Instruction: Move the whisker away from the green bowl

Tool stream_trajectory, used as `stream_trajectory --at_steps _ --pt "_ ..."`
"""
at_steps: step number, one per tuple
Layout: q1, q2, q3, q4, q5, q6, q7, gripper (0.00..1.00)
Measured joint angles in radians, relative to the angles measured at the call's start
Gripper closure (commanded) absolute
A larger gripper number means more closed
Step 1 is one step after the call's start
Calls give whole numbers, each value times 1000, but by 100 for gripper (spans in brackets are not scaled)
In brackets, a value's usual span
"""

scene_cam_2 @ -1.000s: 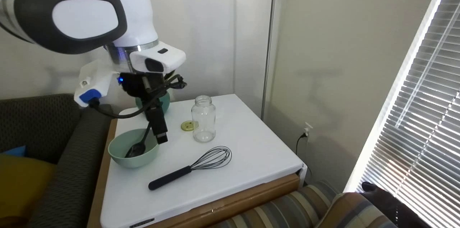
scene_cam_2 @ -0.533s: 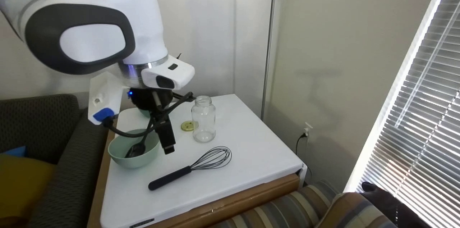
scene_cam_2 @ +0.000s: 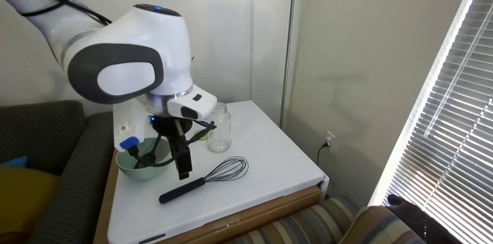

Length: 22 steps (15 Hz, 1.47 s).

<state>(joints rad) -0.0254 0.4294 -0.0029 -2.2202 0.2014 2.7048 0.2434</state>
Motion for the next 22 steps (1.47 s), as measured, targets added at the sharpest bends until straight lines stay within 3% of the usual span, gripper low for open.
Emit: stream_trajectory --at_steps 11,12,15,22 --pt "34 230 -11 137 -7 -22 25 1" --pt "37 244 -11 146 -7 -25 30 23" --pt "41 276 -11 167 -6 -36 43 38" --pt "41 311 -11 197 -6 -43 47 89"
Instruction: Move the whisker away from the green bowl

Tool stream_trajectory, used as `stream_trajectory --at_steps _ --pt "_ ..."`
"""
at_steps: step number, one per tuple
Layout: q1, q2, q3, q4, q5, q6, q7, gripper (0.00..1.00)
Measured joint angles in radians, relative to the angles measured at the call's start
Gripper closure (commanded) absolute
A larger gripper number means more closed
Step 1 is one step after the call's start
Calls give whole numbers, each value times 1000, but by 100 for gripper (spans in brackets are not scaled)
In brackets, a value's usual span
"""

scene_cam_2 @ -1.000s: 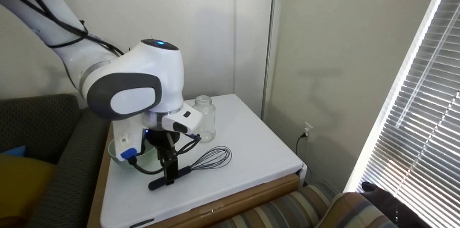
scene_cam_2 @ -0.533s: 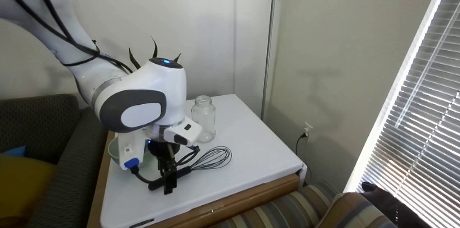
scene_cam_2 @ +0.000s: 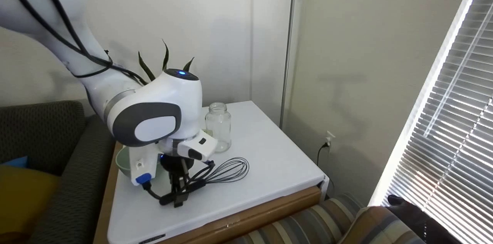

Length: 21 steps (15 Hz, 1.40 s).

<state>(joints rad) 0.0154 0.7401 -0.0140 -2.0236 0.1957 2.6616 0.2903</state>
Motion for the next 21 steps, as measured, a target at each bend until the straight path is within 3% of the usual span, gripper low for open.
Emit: stream_trajectory --at_steps 1,8,13,21 --pt "0 0 0 2 0 0 -1 96" --pt "-1 -9 -20 9 -61 -1 -73 94" --pt "-6 -90 -61 12 -150 -17 -150 94" --pt "-5 -160 -106 93 -375 -179 -280 94"
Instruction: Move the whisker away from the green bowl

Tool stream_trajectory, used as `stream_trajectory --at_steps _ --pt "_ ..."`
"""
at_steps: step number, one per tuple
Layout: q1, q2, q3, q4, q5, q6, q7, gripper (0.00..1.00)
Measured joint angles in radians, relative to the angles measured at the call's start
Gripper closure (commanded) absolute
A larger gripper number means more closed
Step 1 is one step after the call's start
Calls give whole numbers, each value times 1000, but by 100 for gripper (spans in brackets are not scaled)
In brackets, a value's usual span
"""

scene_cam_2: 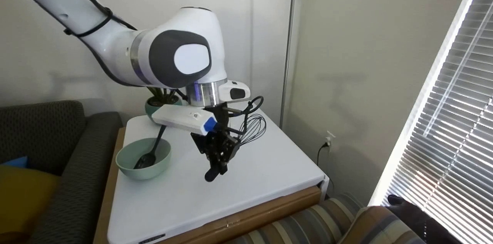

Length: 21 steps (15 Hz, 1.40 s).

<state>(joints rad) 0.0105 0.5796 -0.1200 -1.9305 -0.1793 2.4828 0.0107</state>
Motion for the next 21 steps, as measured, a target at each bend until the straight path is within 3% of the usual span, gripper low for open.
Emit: stream_trajectory --at_steps 8,16,21 --pt "16 17 21 78 -189 -179 -222 94" --pt "7 14 36 172 -206 -66 -258 94" --pt "-59 23 54 232 -115 -32 -316 94"
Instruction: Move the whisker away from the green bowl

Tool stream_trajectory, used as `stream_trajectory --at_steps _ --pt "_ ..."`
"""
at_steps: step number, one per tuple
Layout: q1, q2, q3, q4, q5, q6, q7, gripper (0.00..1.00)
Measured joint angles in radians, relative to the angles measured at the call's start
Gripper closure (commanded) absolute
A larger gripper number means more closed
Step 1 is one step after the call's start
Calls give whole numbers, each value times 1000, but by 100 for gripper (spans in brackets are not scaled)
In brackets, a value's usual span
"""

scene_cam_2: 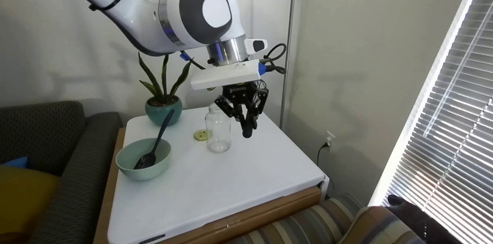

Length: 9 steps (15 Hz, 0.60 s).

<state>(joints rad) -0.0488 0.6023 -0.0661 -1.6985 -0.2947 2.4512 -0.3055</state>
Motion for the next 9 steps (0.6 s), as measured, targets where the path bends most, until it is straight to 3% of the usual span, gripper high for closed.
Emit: stream_trajectory --at_steps 3,4,8,9 --pt "-50 22 23 24 65 0 -57 94" --pt "-61 30 28 29 81 0 -66 74" --pt "-75 41 37 41 108 0 -67 74" --pt "-75 41 38 42 108 0 -67 94"
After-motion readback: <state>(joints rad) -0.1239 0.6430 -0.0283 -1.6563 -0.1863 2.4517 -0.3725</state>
